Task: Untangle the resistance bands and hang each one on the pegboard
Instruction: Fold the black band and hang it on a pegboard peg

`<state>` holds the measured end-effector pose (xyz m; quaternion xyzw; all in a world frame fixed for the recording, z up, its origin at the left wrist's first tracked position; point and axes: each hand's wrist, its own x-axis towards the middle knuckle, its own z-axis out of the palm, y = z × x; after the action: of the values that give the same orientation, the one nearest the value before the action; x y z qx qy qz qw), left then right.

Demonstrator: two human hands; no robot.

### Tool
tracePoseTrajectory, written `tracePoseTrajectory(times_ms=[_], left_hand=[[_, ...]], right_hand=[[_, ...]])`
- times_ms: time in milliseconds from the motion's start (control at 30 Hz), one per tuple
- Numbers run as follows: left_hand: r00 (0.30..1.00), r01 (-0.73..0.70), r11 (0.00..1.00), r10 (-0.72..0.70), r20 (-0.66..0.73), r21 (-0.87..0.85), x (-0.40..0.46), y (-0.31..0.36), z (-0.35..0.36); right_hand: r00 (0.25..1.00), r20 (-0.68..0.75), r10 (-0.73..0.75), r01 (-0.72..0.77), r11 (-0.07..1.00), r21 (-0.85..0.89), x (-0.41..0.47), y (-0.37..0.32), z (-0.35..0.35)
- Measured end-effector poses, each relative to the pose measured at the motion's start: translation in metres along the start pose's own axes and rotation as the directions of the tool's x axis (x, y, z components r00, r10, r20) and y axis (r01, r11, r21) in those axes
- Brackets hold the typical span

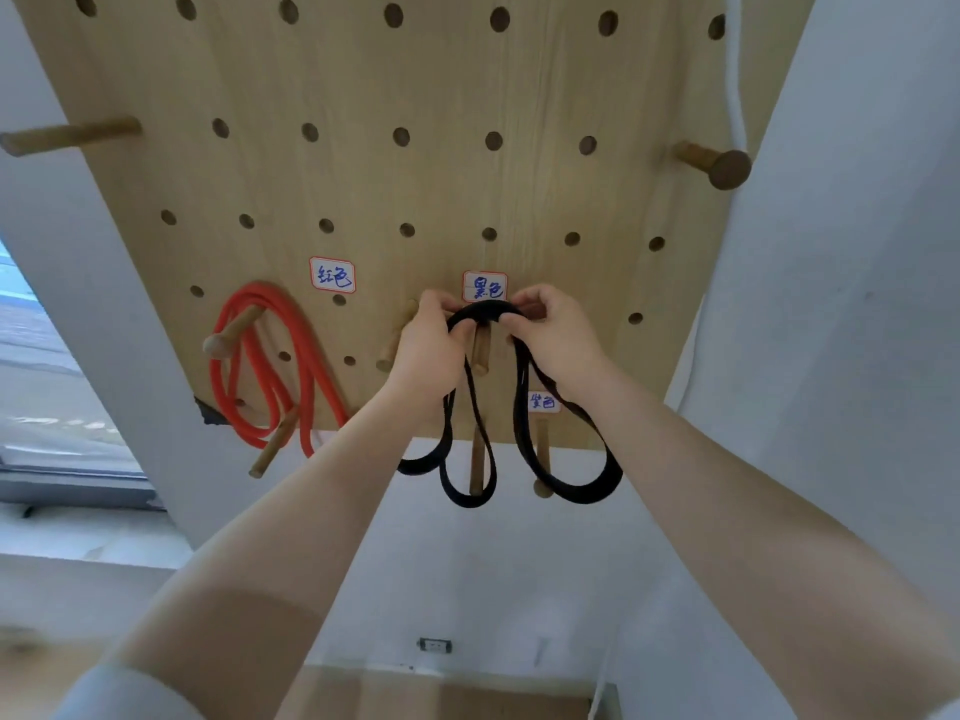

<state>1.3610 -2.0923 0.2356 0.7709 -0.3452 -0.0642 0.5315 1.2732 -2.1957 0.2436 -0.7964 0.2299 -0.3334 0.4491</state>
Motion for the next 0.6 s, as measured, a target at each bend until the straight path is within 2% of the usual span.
tracePoseTrajectory(times_ms=[167, 367, 467, 533, 600], left_hand=[[1.000, -0.024, 0.985, 0.023, -0.010, -0.172, -0.004, -0.018, 0.005], [0.998, -0.065, 0.981, 0.063, -0.015, -0.185, -0.003, -0.021, 0.004], [0.994, -0.110, 0.975, 0.106, -0.031, -0.192, -0.004, -0.015, 0.001], [0.988, -0.151, 0.967, 0.139, -0.072, -0.205, -0.005, -0.008, 0.001], [0.987, -0.152, 0.953, 0.131, -0.096, -0.262, -0.006, -0.003, 0.003]], right_hand=[[0.990, 0.027, 0.140, -0.142, 0.985, 0.093, -0.007, 0.013, 0.004], [0.979, 0.132, 0.156, -0.179, 0.965, 0.190, -0.019, 0.022, 0.007], [0.984, 0.139, 0.114, -0.158, 0.918, 0.364, -0.025, 0.016, 0.002], [0.992, 0.074, 0.103, -0.126, 0.853, 0.507, -0.026, 0.009, 0.003], [0.988, 0.002, 0.154, -0.123, 0.780, 0.613, -0.026, 0.000, 0.008]])
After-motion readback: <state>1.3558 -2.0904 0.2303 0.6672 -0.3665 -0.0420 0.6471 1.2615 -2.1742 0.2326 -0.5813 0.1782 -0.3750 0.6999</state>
